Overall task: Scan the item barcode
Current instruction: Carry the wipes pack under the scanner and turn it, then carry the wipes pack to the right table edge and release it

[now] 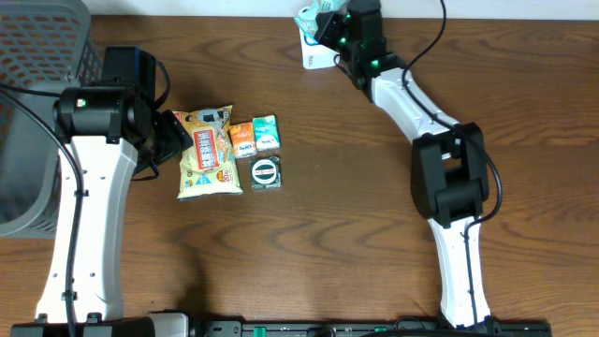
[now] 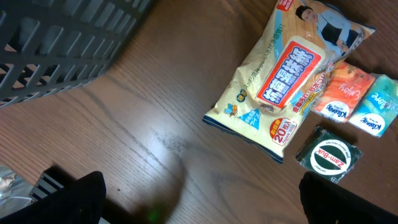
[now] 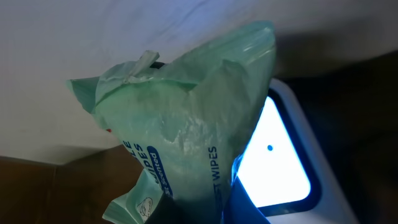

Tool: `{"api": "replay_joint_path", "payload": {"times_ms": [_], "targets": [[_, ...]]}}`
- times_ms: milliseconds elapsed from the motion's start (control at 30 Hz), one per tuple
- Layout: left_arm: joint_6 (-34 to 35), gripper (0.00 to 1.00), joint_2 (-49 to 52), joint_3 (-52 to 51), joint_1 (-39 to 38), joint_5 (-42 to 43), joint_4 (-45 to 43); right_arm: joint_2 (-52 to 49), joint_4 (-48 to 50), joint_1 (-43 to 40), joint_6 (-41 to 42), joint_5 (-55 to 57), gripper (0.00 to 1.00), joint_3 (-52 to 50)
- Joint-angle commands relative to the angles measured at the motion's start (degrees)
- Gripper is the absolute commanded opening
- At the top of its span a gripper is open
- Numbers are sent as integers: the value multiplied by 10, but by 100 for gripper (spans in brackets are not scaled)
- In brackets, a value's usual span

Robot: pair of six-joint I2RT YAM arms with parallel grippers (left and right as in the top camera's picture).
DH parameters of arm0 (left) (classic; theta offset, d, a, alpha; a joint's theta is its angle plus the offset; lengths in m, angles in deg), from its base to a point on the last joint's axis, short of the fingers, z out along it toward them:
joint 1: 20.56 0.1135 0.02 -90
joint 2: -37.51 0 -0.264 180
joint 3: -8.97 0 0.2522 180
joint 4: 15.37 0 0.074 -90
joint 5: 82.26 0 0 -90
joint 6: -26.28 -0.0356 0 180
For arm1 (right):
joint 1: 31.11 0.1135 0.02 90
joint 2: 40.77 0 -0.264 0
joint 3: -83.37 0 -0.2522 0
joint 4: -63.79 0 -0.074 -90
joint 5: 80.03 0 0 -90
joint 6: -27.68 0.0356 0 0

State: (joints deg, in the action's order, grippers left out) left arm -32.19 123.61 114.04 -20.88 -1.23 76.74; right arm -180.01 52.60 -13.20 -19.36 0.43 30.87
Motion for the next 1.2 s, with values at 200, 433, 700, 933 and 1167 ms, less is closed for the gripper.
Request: {"api": "replay_joint_path", "payload": {"times_ms": [200,433,700,933,1167], "targets": [[3,98,0,0,2,-5,3,71,-111,-100,-76,-90,1,9],[3,98,0,0,2,-5,3,163,-359,-183,-136,96,1,9],[3,98,0,0,2,-5,3,195,-555,-283,-270,269,1,9],[3,98,0,0,2,-5,3,172,-630,-363,-318,311,1,8],[3,98,0,0,2,-5,3,161,-632,-436,-323,310,9,5]]}}
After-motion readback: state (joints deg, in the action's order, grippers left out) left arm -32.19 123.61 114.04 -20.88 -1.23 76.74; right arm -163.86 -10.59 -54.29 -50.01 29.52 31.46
